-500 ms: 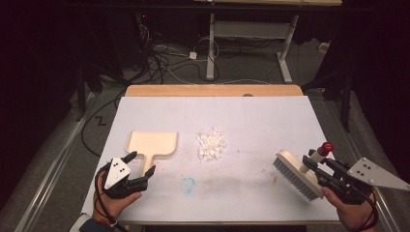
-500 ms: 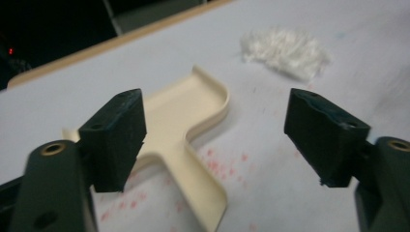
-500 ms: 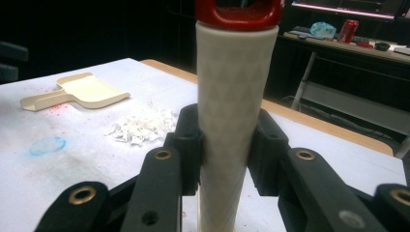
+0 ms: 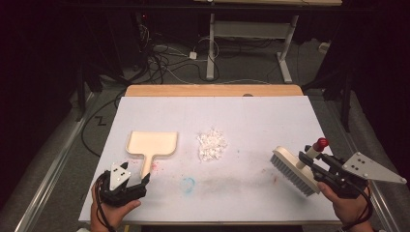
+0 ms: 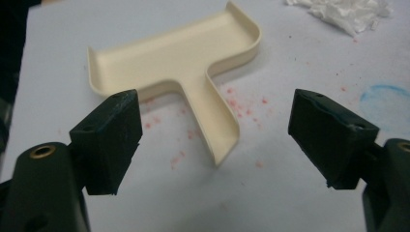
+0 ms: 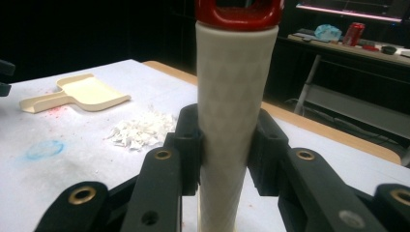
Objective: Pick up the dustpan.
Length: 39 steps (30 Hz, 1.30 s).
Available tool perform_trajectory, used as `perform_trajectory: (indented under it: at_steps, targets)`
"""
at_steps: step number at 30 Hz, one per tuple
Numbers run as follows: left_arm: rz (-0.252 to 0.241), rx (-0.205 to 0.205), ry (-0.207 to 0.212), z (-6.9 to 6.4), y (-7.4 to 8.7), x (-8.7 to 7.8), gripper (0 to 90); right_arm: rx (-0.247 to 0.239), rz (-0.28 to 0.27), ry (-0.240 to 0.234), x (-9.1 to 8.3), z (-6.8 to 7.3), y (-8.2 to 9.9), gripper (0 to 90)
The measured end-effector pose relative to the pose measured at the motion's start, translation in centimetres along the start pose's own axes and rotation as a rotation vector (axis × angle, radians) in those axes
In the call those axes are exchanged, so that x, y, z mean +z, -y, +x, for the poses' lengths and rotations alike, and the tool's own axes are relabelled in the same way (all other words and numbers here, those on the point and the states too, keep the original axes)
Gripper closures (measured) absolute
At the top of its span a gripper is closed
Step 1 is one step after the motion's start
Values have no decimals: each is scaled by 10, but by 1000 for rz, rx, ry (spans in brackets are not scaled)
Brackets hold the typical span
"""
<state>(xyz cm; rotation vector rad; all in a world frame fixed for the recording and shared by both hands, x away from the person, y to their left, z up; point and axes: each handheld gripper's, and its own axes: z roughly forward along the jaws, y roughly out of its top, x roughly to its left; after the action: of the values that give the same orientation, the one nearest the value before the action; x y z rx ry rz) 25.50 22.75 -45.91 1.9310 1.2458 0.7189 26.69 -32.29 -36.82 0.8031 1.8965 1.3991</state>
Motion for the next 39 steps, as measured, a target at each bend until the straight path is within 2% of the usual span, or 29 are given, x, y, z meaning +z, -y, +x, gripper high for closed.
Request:
perform_trajectory:
  at_steps: [1, 2, 3, 4, 5, 6, 7, 8, 9, 10, 11, 12, 13, 14, 15, 16, 19, 23, 26, 27, 31, 34, 39]
  targets:
    - [42, -33, -15, -6, 2, 0, 198, -2, 7, -8, 2, 1, 1, 705]
    - [42, -33, -15, -6, 2, 0, 207, -2, 7, -8, 2, 1, 1, 705]
    - [62, -44, 19, -8, 0, 4, 208, -5, 17, -5, 4, 1, 1, 705]
    - [62, -44, 19, -8, 0, 4, 214, -5, 17, -5, 4, 1, 1, 705]
    - [112, -29, -30, -7, -9, 16, 237, -15, 27, -5, 6, 2, 2, 705]
    - [112, -29, -30, -7, -9, 16, 246, -12, 33, -7, 7, 3, 3, 705]
    - [137, -39, -29, -5, -14, 23, 250, -11, 38, -7, 8, 3, 3, 705]
    - [213, -63, -40, 0, -24, 42, 261, -16, 44, -4, 9, 4, 4, 705]
    - [213, -63, -40, 0, -24, 42, 266, -16, 44, -4, 9, 4, 4, 705]
    - [237, -92, -27, 3, -26, 51, 267, -19, 57, -2, 11, 5, 6, 705]
    - [298, -92, -12, 5, -33, 68, 269, -22, 65, -2, 12, 5, 7, 705]
    - [316, -87, -30, 5, -35, 76, 281, -19, 72, -2, 13, 4, 8, 705]
    - [338, -82, -29, 6, -38, 82, 303, -19, 77, -2, 14, 4, 8, 705]
    - [338, -82, -29, 6, -38, 82, 276, -16, 82, 1, 14, 4, 9, 705]
    - [340, -114, -21, 12, -44, 89, 277, -16, 83, 0, 14, 4, 9, 704]
    - [346, -148, 1, 16, -46, 93, 318, -17, 86, -1, 14, 3, 9, 705]
    - [352, -144, 13, 17, -48, 96, 361, -18, 85, -2, 13, 2, 9, 705]
    - [333, -143, 26, 19, -46, 93, 574, -9, 86, -6, 13, 2, 10, 705]
    - [329, -141, 33, 22, -46, 93, 627, -13, 85, -12, 14, 3, 10, 705]
    - [342, -115, 33, 22, -48, 94, 628, -12, 84, -14, 14, 2, 10, 705]
    - [362, -113, 52, 25, -52, 94, 631, -6, 83, -14, 15, 2, 10, 704]
    - [371, -89, 51, 28, -55, 92, 632, -9, 84, -10, 14, 1, 10, 705]
    - [369, -33, 62, 34, -63, 76, 633, -1, 84, -3, 13, -2, 10, 705]
